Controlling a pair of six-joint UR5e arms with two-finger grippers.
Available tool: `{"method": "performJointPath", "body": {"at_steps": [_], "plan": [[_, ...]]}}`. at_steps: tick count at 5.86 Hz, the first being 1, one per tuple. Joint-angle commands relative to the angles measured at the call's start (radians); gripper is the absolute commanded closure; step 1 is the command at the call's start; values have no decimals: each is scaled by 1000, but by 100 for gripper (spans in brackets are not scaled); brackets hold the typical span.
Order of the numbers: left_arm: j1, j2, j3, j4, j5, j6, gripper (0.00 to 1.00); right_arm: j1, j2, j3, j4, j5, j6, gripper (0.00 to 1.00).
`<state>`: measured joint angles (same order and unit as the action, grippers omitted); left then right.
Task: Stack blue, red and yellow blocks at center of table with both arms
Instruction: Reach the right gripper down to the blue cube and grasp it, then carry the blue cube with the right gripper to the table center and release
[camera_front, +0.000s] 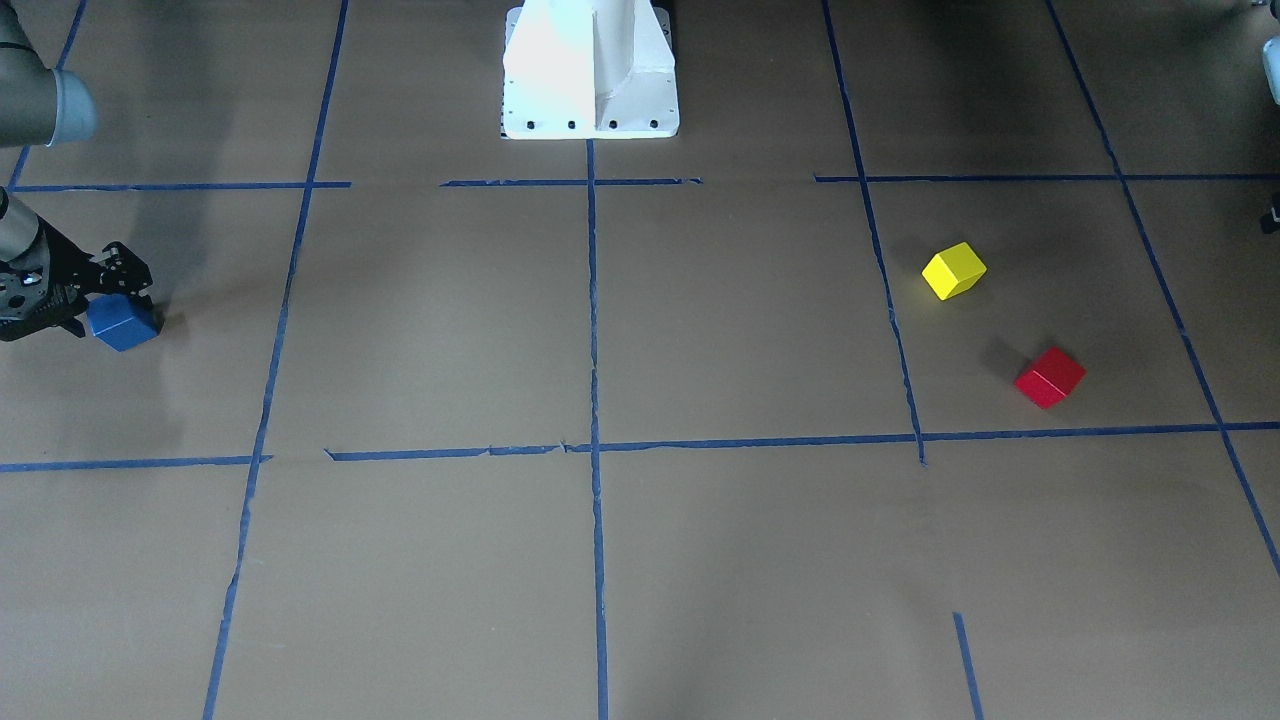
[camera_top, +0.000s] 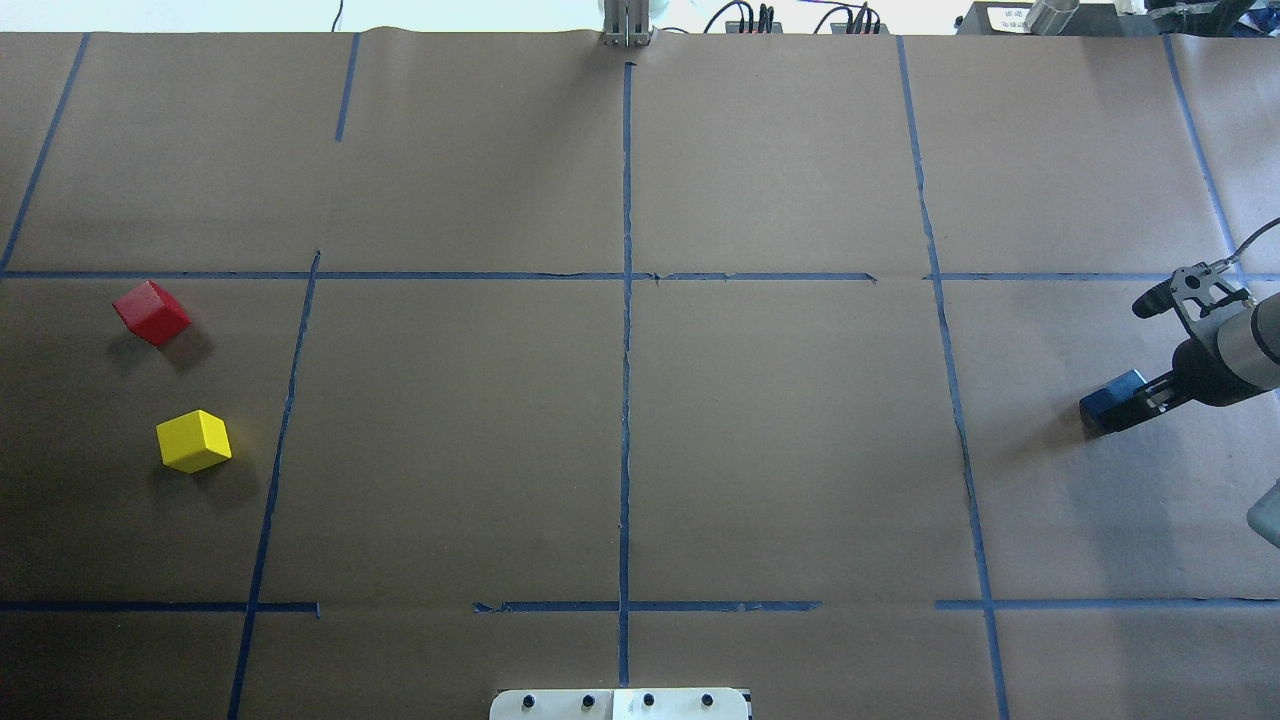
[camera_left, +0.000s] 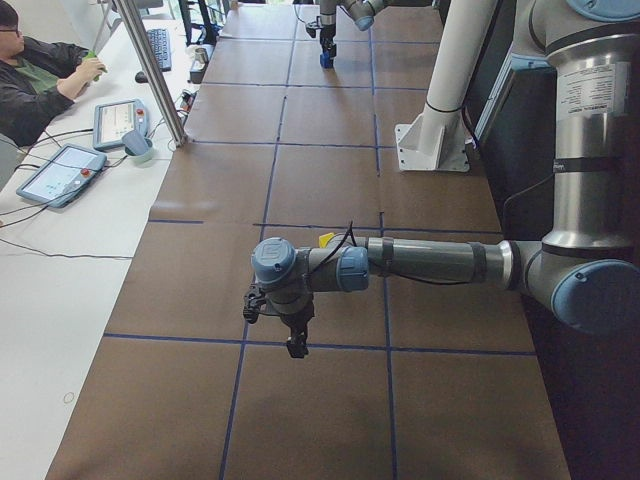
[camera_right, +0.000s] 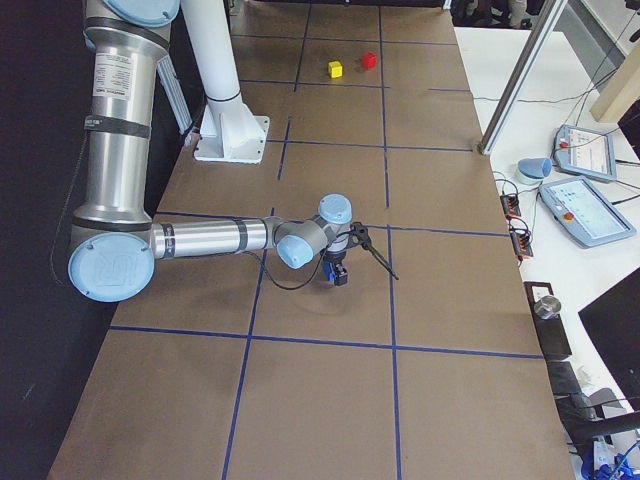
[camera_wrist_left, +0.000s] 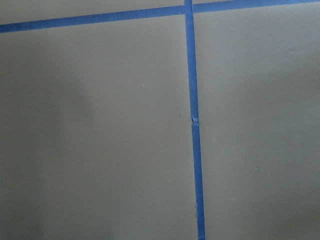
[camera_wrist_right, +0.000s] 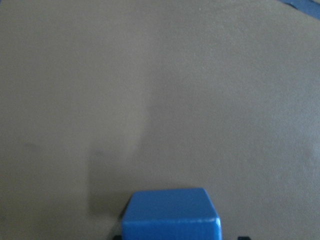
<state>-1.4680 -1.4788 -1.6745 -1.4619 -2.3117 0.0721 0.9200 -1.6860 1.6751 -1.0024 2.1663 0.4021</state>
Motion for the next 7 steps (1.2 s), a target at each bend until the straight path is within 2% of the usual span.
{"method": "performJointPath", "body": {"at_steps": [1,2,3,4,5,6,7], "plan": [[0,0,1,0,0,0,0,0,64,8,-1,3,65,98],[0,0,1,0,0,0,0,0,98,33,-14,4,111,98],[0,0,-2,0,0,0,0,-10,155,53,-19,4,238,99],[0,-2,-5,0,0,0,0,-65,260,55,-78,-8,371,99],[0,-2,-10,0,0,0,0,-143,404,51,-208,-57,477,99],[0,-2,-10,0,0,0,0,-230,554,35,-373,-148,560,99],[0,-2,-11,-2,0,0,0,-295,709,-51,-443,-214,687,99]]}}
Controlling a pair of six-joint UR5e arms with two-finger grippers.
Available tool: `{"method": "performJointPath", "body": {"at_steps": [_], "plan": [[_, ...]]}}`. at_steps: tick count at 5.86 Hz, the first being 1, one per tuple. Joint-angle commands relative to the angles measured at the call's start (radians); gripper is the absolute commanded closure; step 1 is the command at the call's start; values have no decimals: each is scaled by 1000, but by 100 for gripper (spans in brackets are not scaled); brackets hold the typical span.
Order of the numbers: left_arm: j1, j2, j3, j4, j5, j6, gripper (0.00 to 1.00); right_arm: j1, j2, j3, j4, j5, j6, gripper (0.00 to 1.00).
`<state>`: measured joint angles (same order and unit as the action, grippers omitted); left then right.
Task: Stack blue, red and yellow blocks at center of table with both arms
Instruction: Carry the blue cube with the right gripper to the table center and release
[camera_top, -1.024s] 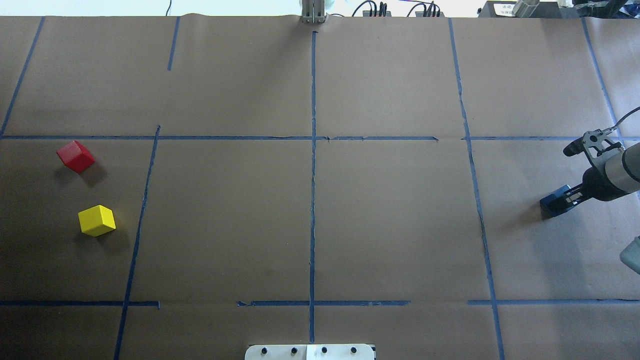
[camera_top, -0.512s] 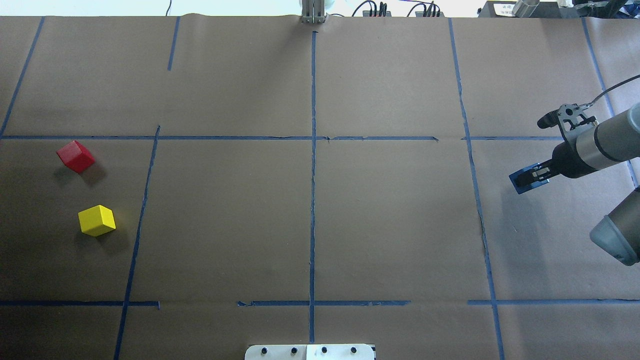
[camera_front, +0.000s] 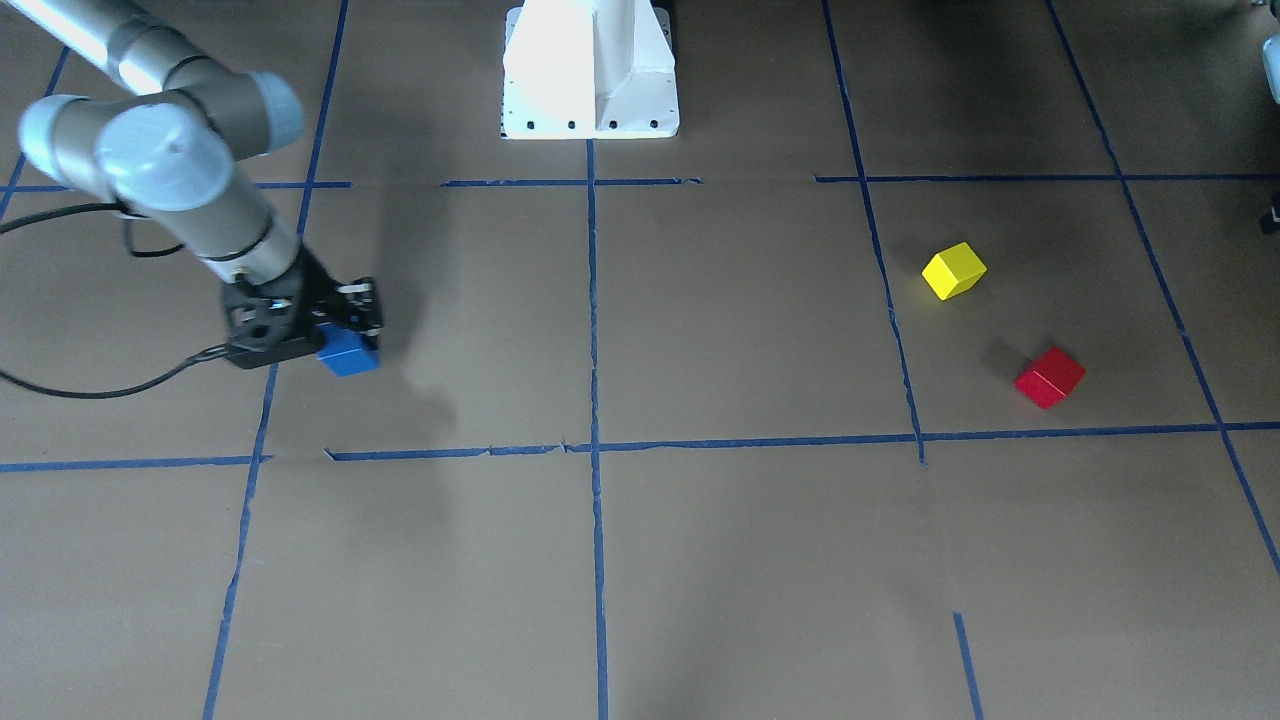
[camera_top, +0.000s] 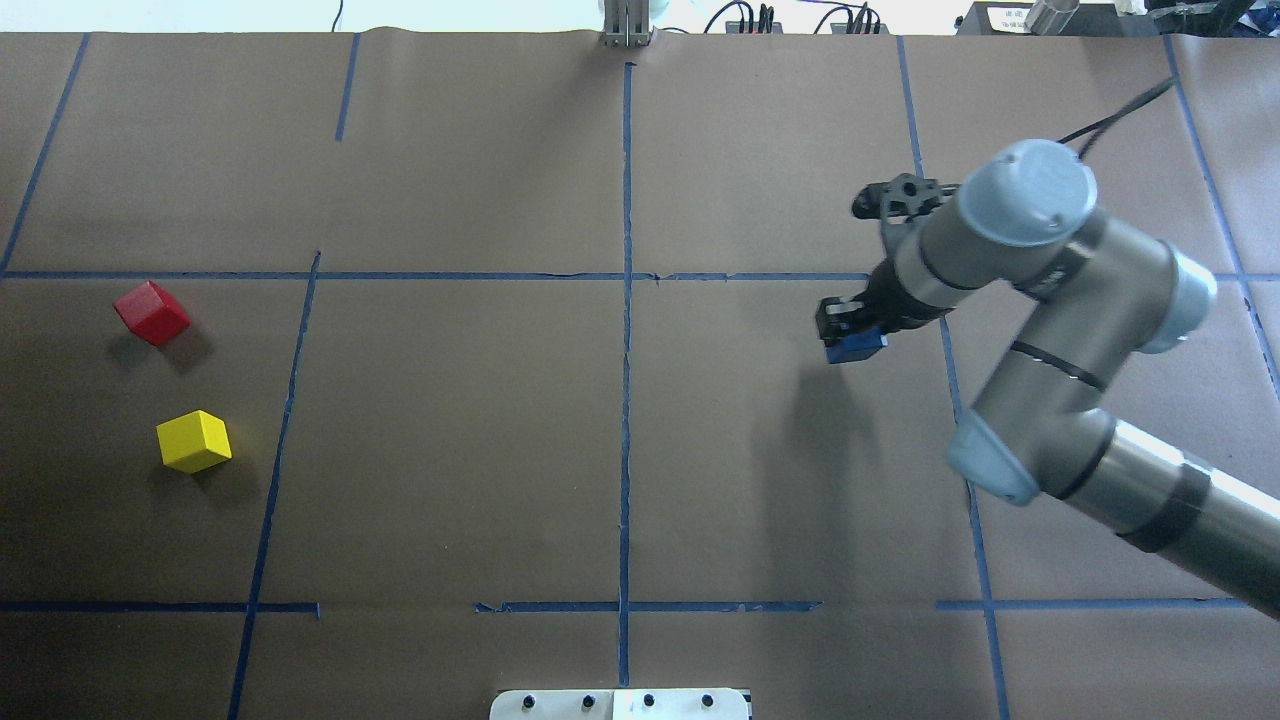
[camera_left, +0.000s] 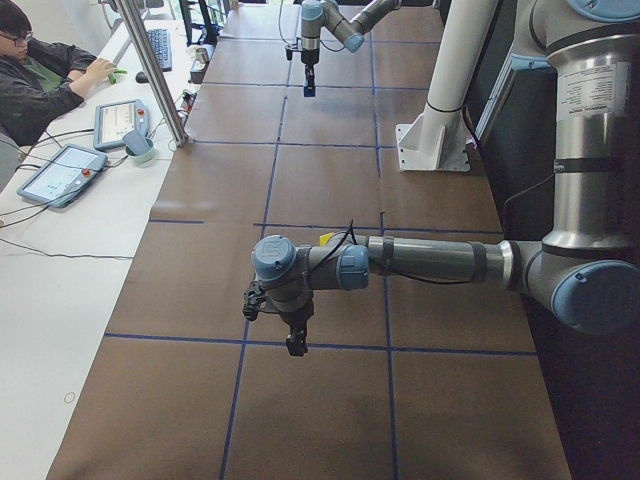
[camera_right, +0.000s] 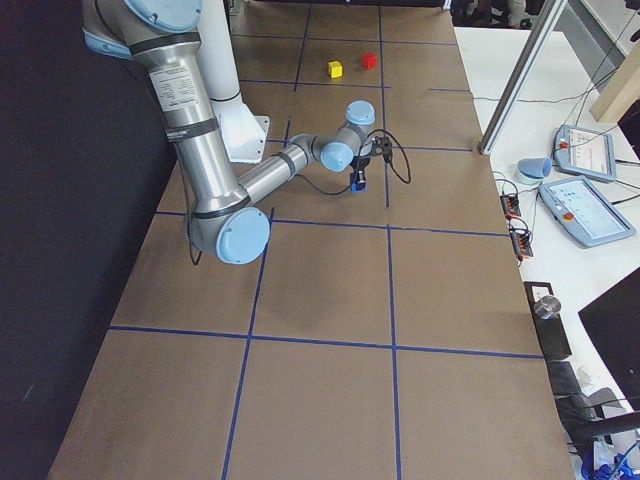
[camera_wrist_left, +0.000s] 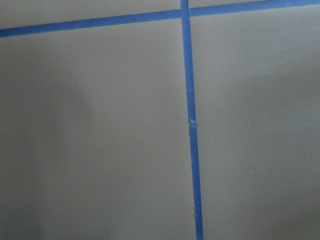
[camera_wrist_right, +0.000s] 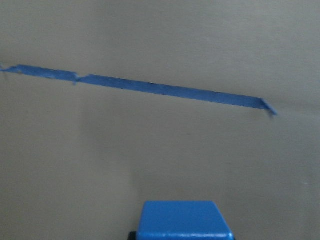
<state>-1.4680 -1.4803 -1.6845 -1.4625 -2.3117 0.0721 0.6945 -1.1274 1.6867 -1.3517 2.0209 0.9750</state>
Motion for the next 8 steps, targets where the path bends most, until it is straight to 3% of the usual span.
{"method": "performJointPath", "body": {"at_steps": [1,2,5,6,7,8], "plan": [[0,0,0,1,0,0,0,-123,328,-234,-93,-124,243,100],[0,0,0,1,0,0,0,-151,409,-322,-92,-146,307,100],[0,0,2,1,0,0,0,-202,432,-347,-92,-183,323,96],[0,0,3,1,0,0,0,-205,432,-347,-92,-183,323,75],[0,0,3,1,0,0,0,-216,431,-347,-92,-194,323,1],[0,0,3,1,0,0,0,-216,431,-347,-90,-203,318,0]]}}
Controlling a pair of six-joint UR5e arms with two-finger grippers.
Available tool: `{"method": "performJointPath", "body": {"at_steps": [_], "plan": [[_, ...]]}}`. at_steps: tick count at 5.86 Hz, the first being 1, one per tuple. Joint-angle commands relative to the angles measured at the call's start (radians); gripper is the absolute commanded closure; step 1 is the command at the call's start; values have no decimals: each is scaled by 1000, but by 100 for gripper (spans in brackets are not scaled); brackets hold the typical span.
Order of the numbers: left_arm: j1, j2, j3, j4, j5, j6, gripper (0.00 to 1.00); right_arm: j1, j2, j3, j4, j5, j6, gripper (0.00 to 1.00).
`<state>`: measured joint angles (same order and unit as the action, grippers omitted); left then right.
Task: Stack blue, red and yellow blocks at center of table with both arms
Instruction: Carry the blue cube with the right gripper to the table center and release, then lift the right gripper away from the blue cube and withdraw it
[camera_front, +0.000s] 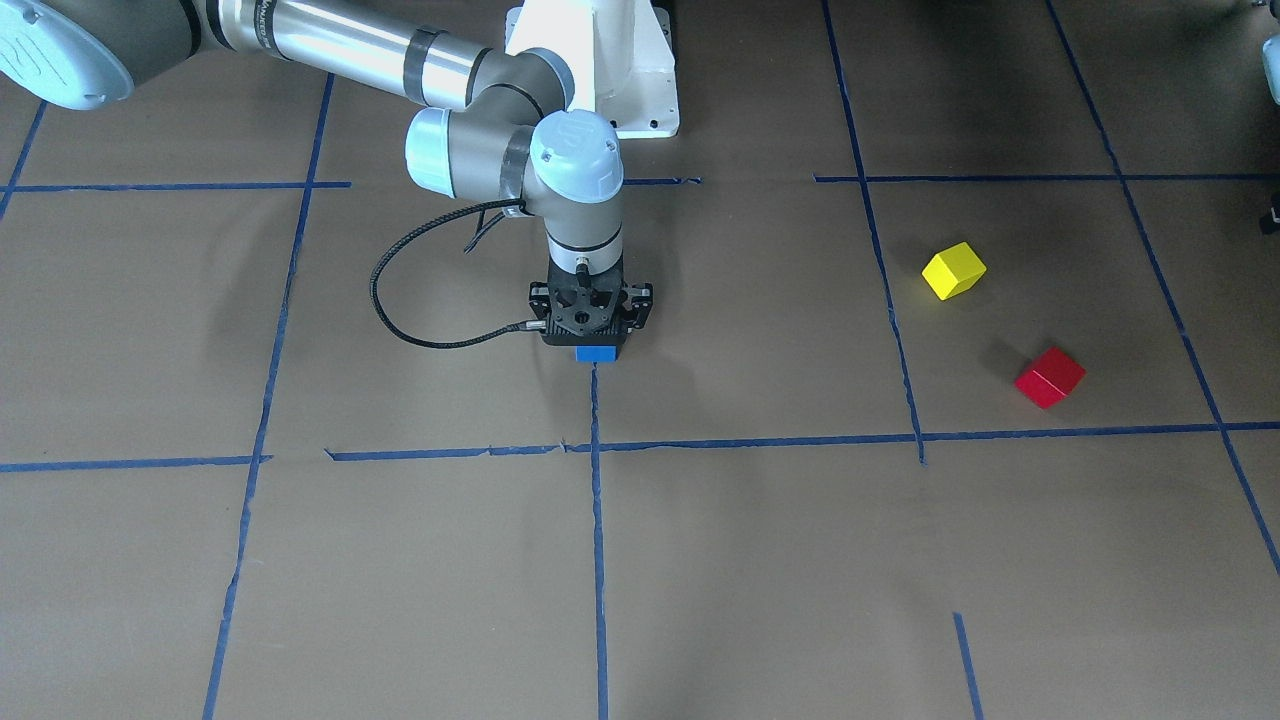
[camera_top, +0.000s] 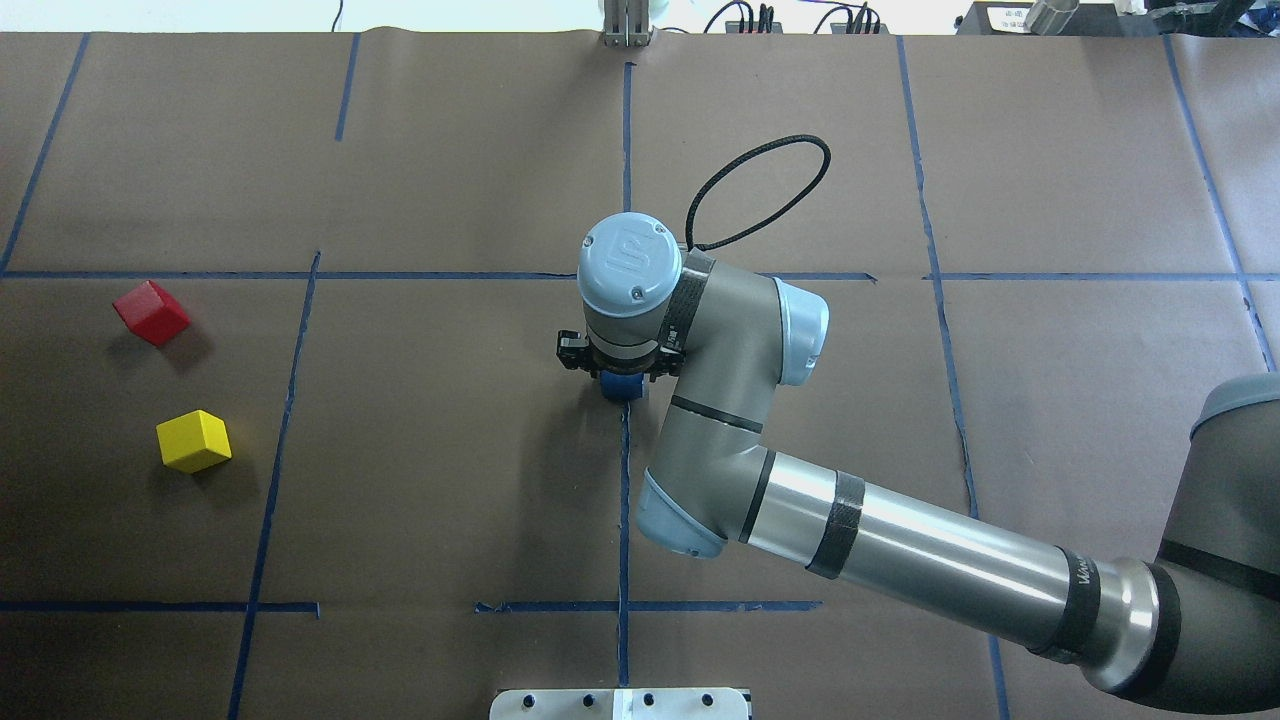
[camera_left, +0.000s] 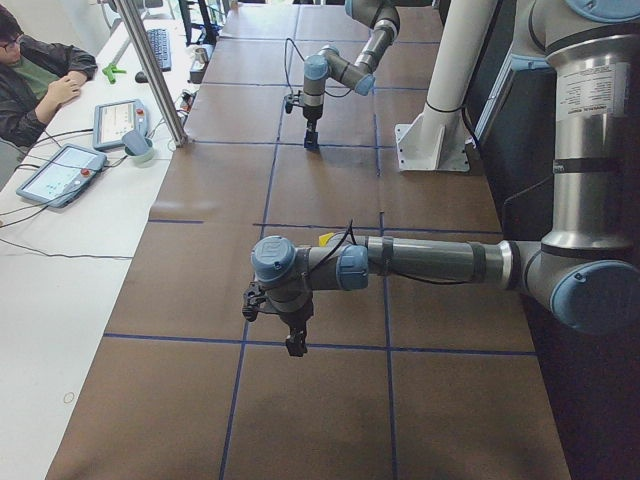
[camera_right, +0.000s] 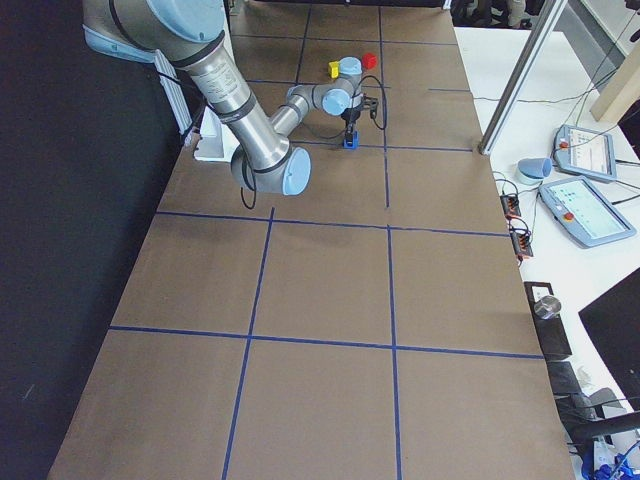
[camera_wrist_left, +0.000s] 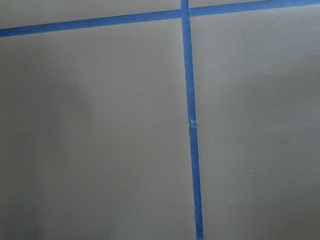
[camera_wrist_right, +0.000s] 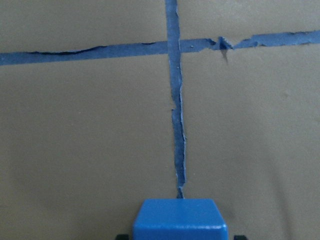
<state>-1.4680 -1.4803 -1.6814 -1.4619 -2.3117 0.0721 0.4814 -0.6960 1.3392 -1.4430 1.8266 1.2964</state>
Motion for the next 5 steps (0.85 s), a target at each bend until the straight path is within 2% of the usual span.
{"method": "performJointPath", "body": {"at_steps": [1,3,4,5], "plan": [[0,0,0,0,0,-2,0,-3,3,15,0,-9,-12,0],[0,0,-11,0,2,2,0,104,-3,66,-8,46,-75,0],[2,-8,-14,0,9,0,0,215,-23,67,-16,162,-171,0],[2,-26,-15,0,8,-11,0,333,-43,92,-111,260,-339,0]]}}
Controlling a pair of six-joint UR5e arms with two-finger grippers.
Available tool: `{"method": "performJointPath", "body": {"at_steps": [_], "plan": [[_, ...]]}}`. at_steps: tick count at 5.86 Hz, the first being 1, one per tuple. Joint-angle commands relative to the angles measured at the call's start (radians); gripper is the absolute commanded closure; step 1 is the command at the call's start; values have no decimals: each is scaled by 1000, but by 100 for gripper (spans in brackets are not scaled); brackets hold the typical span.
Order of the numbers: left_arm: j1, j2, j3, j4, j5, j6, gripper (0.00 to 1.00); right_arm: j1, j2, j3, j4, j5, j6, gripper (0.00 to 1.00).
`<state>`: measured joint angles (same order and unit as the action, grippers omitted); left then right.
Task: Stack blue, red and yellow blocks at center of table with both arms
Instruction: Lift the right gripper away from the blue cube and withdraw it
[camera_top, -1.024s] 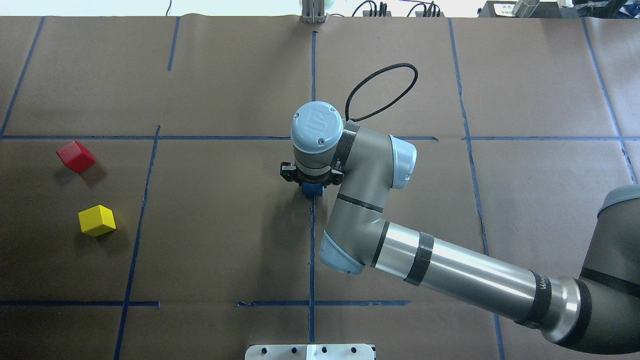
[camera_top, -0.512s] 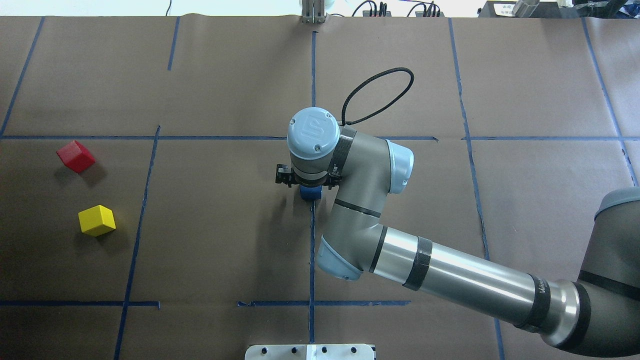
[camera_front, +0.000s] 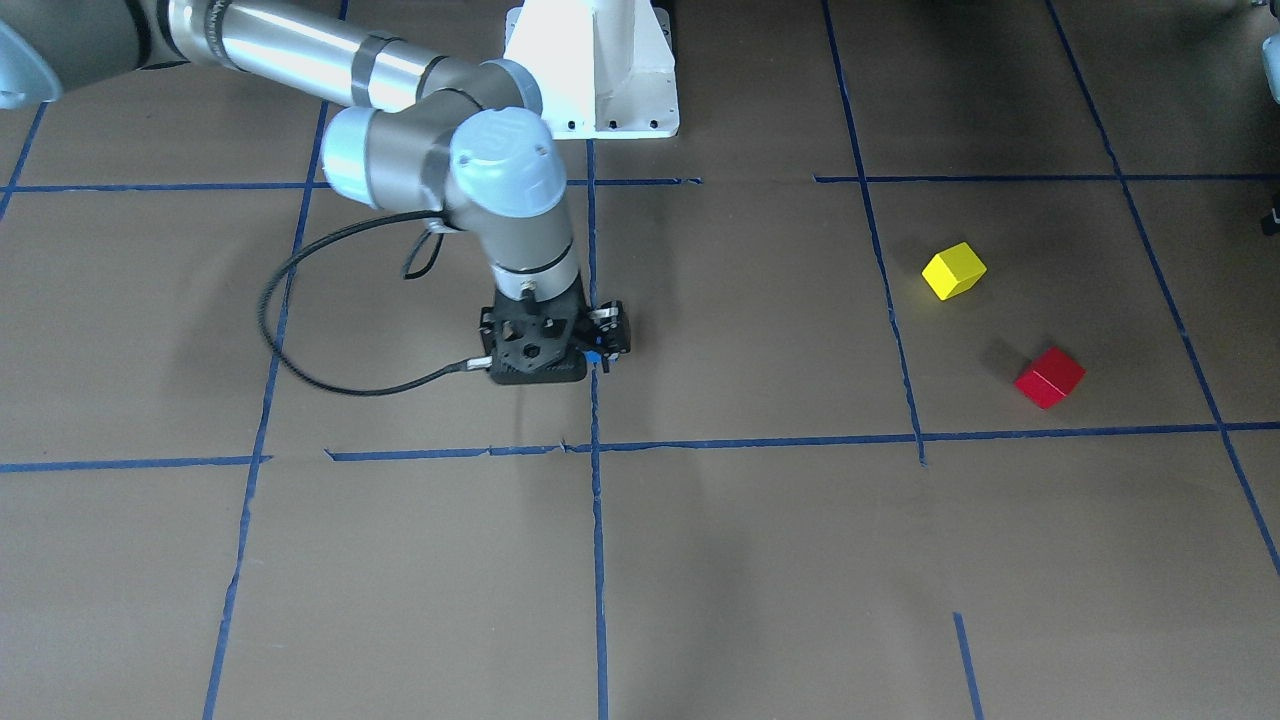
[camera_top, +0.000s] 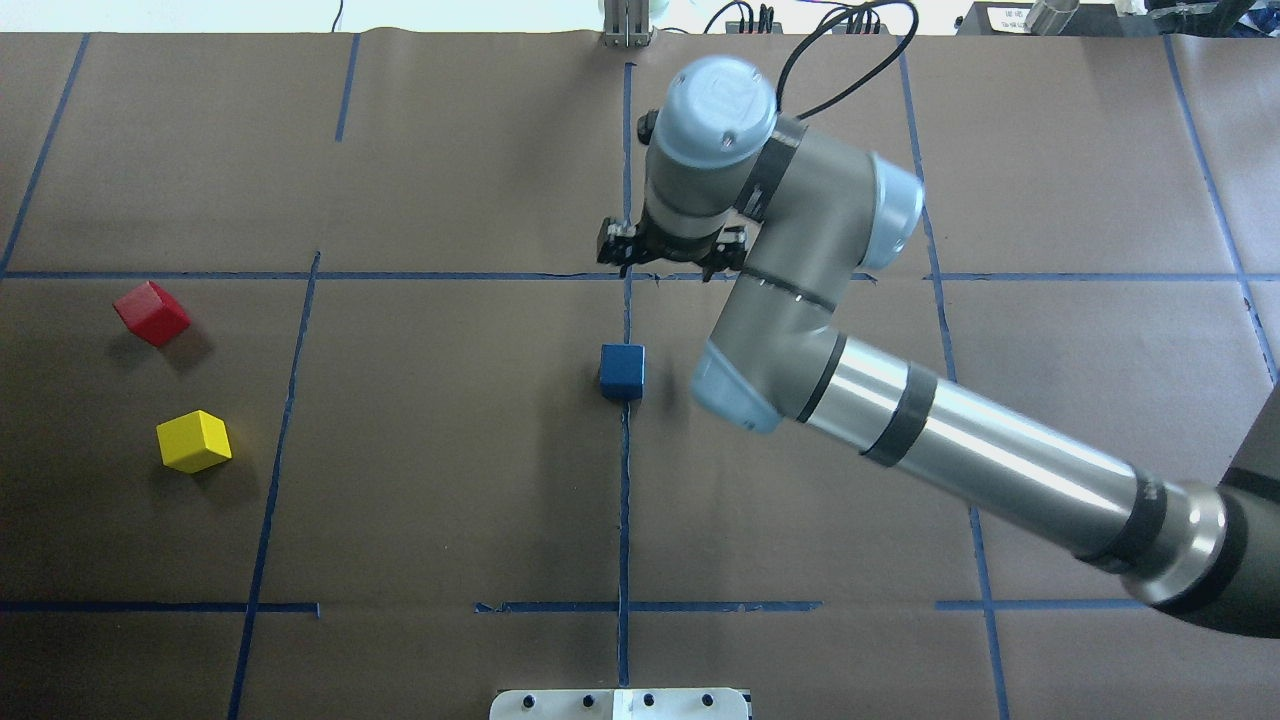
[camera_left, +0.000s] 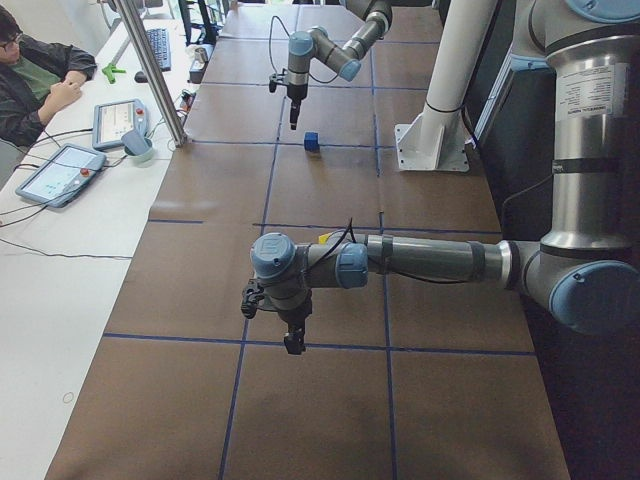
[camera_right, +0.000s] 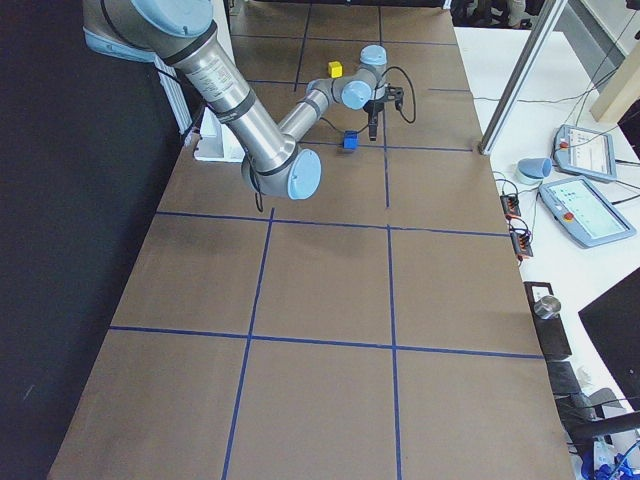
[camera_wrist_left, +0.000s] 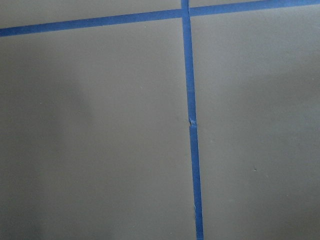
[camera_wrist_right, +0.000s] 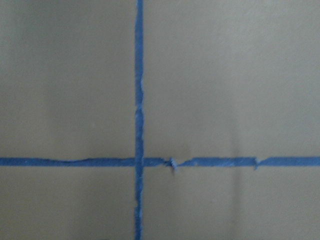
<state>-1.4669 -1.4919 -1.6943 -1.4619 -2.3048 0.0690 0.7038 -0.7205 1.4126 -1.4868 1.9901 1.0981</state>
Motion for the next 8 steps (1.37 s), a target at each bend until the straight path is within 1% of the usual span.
{"method": "performJointPath", "body": {"at_steps": [1,2,3,4,5,6,7,8], "plan": [[0,-66,-1,0,-1,-8,0,219,-113,110,-149,155,-352,0],[0,-108,4,-9,4,-3,0,343,-252,187,-170,223,-580,0],[0,-131,11,-14,2,-6,0,465,-390,242,-170,289,-813,0],[0,-149,16,-52,-2,-3,0,552,-559,314,-168,312,-1021,0],[2,-139,19,-98,-4,-3,0,651,-746,386,-164,312,-1225,0],[7,-143,2,-119,-2,-1,0,756,-901,396,-158,315,-1426,0],[90,-142,8,-193,-1,-6,0,826,-983,394,-158,312,-1510,0],[193,-151,19,-295,2,-8,0,833,-979,390,-158,311,-1502,0]]}}
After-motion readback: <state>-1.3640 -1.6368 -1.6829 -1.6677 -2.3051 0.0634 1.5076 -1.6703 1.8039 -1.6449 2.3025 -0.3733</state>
